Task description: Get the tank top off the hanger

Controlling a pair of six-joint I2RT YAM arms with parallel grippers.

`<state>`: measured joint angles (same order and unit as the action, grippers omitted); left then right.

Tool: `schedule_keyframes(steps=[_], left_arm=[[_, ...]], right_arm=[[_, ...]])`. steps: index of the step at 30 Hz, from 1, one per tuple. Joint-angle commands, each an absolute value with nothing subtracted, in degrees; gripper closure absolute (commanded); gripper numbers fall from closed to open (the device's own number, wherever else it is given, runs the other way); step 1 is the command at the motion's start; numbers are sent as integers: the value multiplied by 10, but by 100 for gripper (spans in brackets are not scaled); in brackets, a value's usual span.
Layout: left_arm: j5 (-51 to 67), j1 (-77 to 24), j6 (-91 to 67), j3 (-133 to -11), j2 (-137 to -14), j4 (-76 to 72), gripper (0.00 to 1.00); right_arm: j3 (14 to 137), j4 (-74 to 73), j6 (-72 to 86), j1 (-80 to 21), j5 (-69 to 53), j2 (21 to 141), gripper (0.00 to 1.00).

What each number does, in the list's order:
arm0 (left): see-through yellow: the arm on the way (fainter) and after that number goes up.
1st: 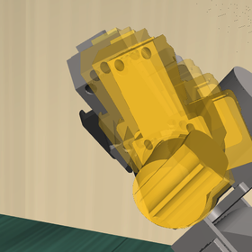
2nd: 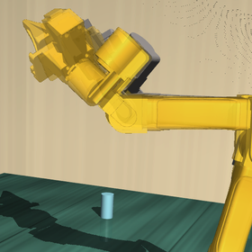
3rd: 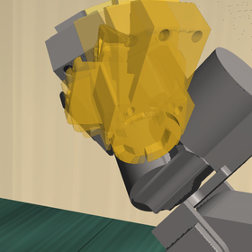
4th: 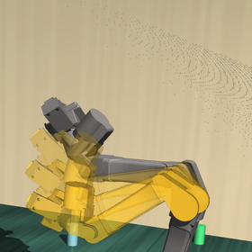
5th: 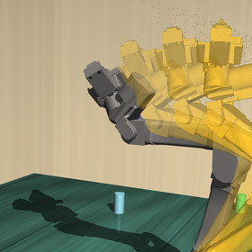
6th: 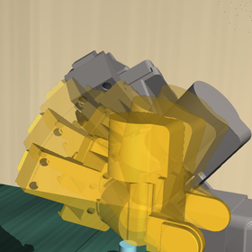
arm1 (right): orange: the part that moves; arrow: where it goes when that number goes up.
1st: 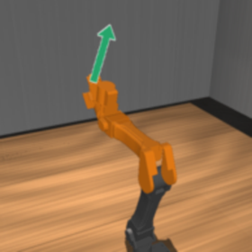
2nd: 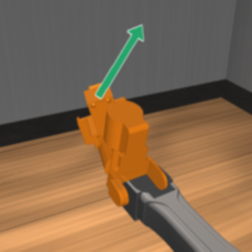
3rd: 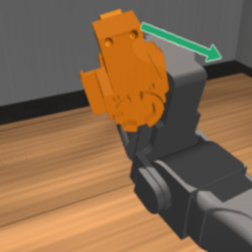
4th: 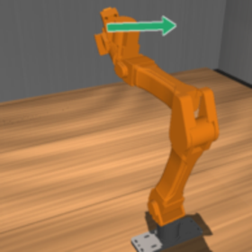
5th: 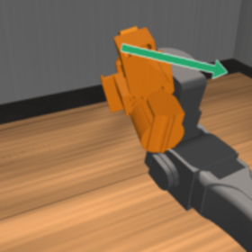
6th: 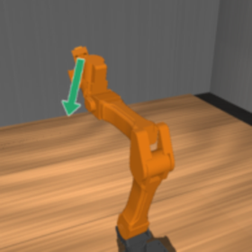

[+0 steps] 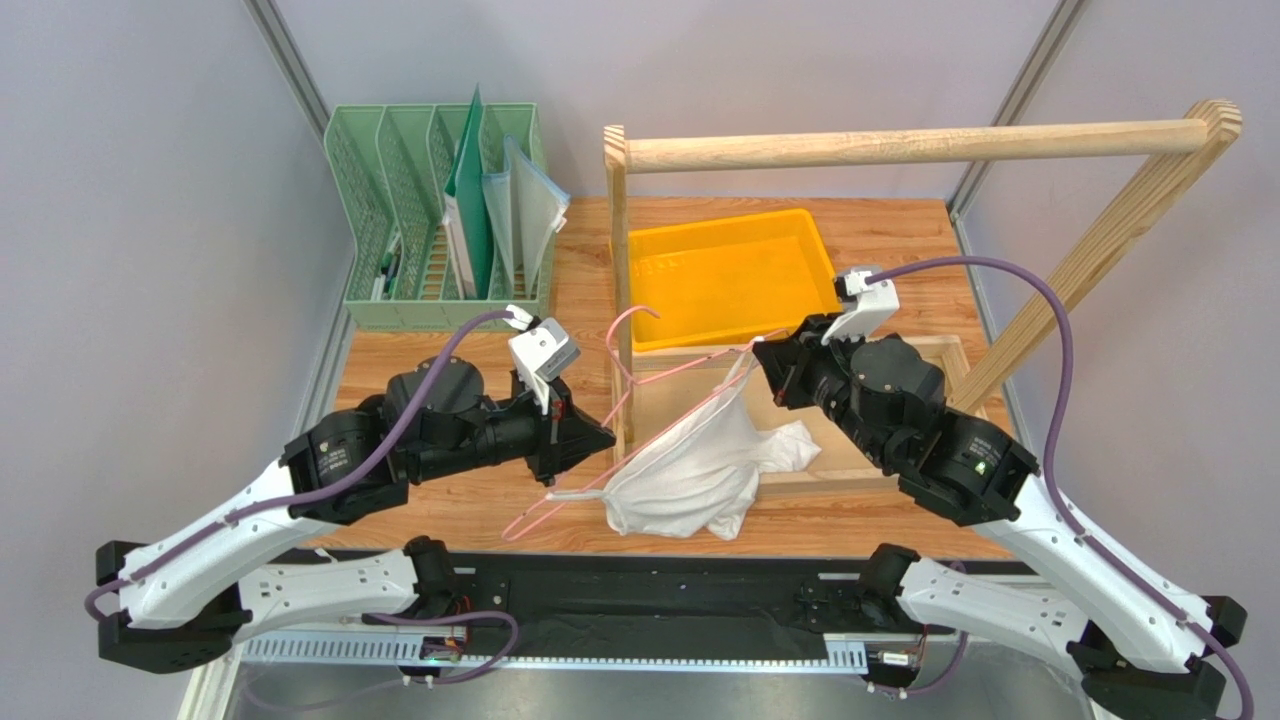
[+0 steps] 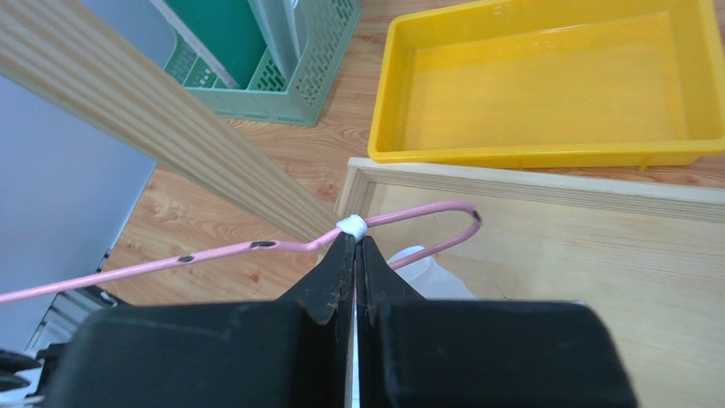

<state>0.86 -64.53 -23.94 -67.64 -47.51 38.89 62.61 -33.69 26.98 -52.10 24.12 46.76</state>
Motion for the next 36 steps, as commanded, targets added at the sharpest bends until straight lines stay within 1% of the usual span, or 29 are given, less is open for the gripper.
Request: schedule_keyframes(steps=[1,11,15,17,22,26,29,32,33,35,36], left_arm=[[2,-646,-244,-675,-460,387,100],[2,-646,-243,-664,-438,407,100],[-32,-646,-247,-667,-415,410,100],[-40,-646,-247,-671,-406,411,100],[-43,-646,-244,-686,-416,401,100],[-40,-646,-241,-692,-444,377,100],[-28,-646,-239,-703,-469,359,100],[-21,-646,-236,-713,-493,340,100],[-19,-646,-235,-718,-498,337,100],[-15,-646,-232,-724,-518,330,100],[-15,-646,-232,-729,-523,330,100]], right_arm=[[642,-346,280,-523,318,471,100],[671,-381,296,-523,433,476,100],[673,-413,314,-524,456,478,100],[664,-417,321,-524,446,474,100],[621,-404,333,-524,365,443,100],[592,-394,346,-523,300,430,100],[578,-392,355,-523,275,433,98],[581,-399,359,-524,261,440,91],[584,-402,357,-523,251,442,78],[606,-419,348,-524,237,445,62],[614,-427,345,-523,222,445,51]])
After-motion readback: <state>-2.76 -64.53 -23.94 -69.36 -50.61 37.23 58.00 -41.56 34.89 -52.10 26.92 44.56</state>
